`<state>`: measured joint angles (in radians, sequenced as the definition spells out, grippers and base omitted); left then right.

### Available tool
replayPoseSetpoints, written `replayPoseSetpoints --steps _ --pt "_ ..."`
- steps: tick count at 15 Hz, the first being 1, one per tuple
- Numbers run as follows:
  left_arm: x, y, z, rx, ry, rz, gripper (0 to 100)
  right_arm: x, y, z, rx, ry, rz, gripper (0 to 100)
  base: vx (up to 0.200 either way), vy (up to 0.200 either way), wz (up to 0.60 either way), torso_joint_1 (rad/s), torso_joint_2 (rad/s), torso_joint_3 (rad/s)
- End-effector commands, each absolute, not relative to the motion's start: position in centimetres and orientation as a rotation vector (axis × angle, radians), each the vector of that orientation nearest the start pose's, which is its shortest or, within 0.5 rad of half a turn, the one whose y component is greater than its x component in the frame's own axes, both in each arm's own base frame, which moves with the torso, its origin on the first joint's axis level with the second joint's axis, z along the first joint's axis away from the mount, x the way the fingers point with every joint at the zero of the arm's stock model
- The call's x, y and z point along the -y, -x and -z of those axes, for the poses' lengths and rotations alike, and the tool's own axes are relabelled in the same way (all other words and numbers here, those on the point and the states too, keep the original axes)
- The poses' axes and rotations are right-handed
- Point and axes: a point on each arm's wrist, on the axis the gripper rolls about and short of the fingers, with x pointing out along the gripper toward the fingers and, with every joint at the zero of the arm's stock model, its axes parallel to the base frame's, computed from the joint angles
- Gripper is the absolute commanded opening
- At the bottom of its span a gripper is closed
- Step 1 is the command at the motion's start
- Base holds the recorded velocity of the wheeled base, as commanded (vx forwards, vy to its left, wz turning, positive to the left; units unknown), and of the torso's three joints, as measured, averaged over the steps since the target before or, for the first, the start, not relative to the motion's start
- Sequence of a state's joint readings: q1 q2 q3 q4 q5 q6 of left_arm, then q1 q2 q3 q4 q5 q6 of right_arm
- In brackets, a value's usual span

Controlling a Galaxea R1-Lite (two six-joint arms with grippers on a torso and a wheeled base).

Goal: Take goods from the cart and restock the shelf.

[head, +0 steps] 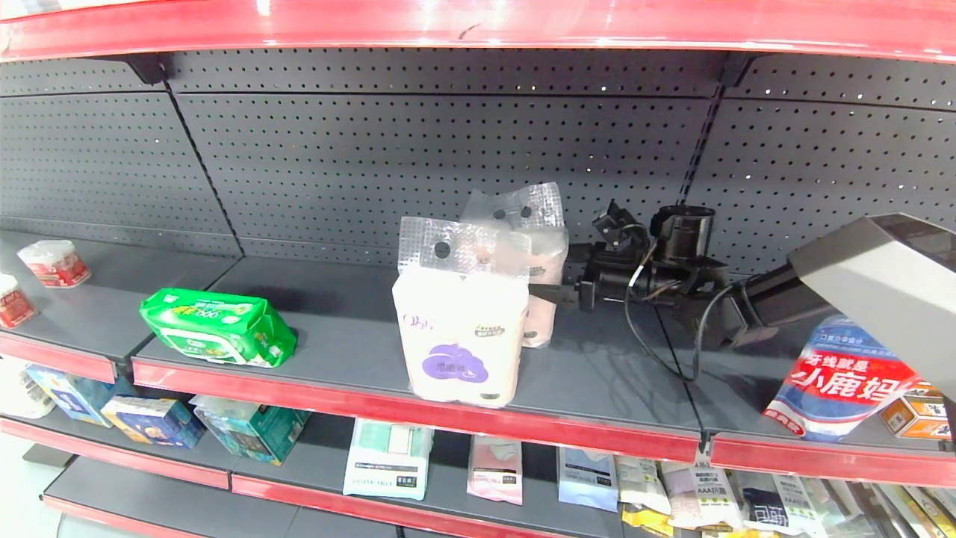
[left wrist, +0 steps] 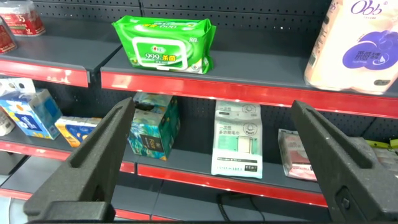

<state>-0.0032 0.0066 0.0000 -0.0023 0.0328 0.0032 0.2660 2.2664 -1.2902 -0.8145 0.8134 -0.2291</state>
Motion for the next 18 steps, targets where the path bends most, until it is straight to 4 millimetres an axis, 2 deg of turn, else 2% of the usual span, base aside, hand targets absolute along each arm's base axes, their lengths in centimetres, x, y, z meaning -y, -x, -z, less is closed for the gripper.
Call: replayPoseSetpoints --steps 1,8,10,12,18 --pt "-0.1 2.2 -7.6 -0.003 -0.003 -0.031 100 -11.9 -42.0 -13.0 -0.018 0.165 -1.056 100 0.000 0.000 0.00 0.000 0.00 0.000" --pt "-0.1 2.2 -7.6 -0.003 -0.003 -0.031 100 -9.2 -39.2 -14.5 -0.041 0.157 -1.004 100 0.000 0.000 0.00 0.000 0.00 0.000" --pt "-0.1 2.2 -7.6 -0.003 -0.003 -0.031 100 -9.0 -38.9 -15.1 -0.030 0.160 -0.998 100 0.000 0.000 0.00 0.000 0.00 0.000" --pt "-0.1 2.2 -7.6 -0.003 -0.003 -0.031 100 -8.8 -38.3 -16.6 -0.013 0.157 -0.944 100 0.000 0.000 0.00 0.000 0.00 0.000" --pt "-0.1 2.2 -7.6 -0.003 -0.003 -0.031 100 -7.5 -35.7 -18.0 -0.030 0.149 -0.807 100 0.000 0.000 0.00 0.000 0.00 0.000"
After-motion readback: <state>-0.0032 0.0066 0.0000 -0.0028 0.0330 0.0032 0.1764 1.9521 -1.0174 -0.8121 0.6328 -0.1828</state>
